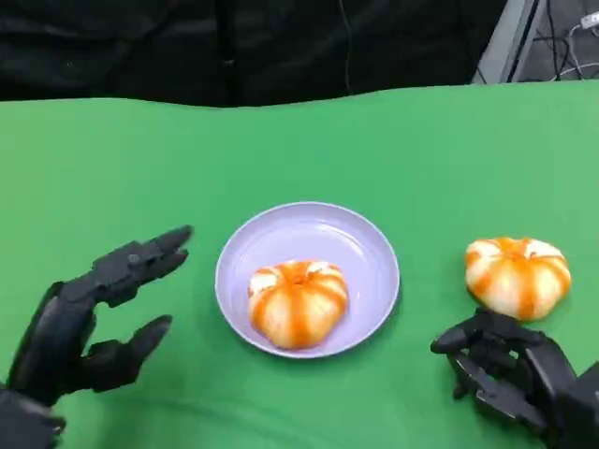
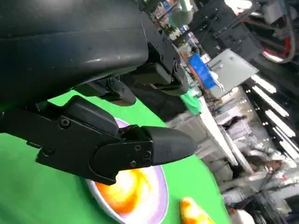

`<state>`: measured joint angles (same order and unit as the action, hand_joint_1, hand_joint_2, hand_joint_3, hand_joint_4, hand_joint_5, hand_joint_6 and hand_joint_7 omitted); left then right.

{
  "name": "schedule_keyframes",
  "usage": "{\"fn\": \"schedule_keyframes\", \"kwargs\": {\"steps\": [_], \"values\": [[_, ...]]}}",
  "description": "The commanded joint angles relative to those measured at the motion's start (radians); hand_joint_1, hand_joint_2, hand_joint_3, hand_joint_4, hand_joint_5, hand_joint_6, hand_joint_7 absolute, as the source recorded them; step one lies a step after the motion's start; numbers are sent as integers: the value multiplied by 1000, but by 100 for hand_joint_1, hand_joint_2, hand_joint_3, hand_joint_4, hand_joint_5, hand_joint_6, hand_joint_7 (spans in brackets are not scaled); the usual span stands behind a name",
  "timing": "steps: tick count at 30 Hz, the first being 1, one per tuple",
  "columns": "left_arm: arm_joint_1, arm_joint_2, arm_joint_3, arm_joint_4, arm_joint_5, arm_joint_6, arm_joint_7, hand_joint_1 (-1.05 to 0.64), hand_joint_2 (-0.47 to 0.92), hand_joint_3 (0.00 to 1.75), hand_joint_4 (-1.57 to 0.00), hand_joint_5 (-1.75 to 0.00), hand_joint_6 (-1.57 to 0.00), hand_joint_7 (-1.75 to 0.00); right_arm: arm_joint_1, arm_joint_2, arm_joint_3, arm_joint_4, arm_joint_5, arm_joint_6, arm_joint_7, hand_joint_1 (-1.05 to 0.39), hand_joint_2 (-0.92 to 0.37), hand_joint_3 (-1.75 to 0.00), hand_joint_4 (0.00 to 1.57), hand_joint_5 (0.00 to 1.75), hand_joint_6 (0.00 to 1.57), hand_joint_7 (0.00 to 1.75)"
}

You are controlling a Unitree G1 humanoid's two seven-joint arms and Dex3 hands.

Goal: Grasp the bread from the table and place it into the plate.

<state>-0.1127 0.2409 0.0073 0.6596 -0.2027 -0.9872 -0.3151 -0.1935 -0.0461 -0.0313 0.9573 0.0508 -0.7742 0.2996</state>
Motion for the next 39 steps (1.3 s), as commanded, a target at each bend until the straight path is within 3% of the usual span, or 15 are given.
{"fn": "schedule_keyframes", "kwargs": {"steps": [1, 7, 18, 24, 33, 34, 35, 37, 39], "values": [[43, -19, 94, 96, -217, 5, -187, -66, 92, 54, -74, -5, -61, -3, 22, -15, -5, 7, -3, 22, 3, -26, -92, -46, 64, 173, 76, 102], [35, -45, 192, 155, -312, 60, -333, -67, 92, 49, -81, -5, -63, -2, 22, -17, -4, 4, -7, 22, -3, -26, -92, -45, 65, 174, 77, 102], [23, -71, 270, 159, -306, 120, -387, -66, 92, 45, -85, -5, -63, -1, 21, -17, -7, 3, -1, 28, 4, -26, -92, -46, 65, 175, 77, 101], [1, -78, 319, 224, -339, 228, -451, -37, 92, 33, -87, -3, -65, -1, 17, -22, -11, 12, 2, 24, 10, -25, -92, -46, 65, 175, 77, 101], [-19, -89, 354, 254, -320, 240, -463, -32, 92, 29, -88, -2, -66, -1, 16, -21, -13, 13, 6, 26, 16, -26, -92, -46, 65, 174, 78, 101], [-25, -90, 357, 265, -316, 247, -455, -2, 85, 56, -94, -3, -73, -2, 15, -21, -14, 12, 9, 29, 21, -26, -92, -46, 65, 175, 78, 101], [-30, -91, 359, 273, -312, 252, -449, 8, 77, 75, -97, -2, -77, -1, 15, -20, -15, 12, 12, 30, 24, -26, -92, -46, 65, 175, 78, 101], [-33, -95, 361, 277, -299, 249, -440, 17, 70, 93, -100, -2, -80, -1, 15, -20, -16, 12, 10, 30, 24, -27, -92, -46, 65, 175, 78, 101], [-34, -96, 359, 283, -277, 235, -423, 20, 70, 97, -102, -2, -81, -1, 15, -21, -16, 12, 4, 28, 19, -27, -92, -45, 66, 175, 78, 101]]}}
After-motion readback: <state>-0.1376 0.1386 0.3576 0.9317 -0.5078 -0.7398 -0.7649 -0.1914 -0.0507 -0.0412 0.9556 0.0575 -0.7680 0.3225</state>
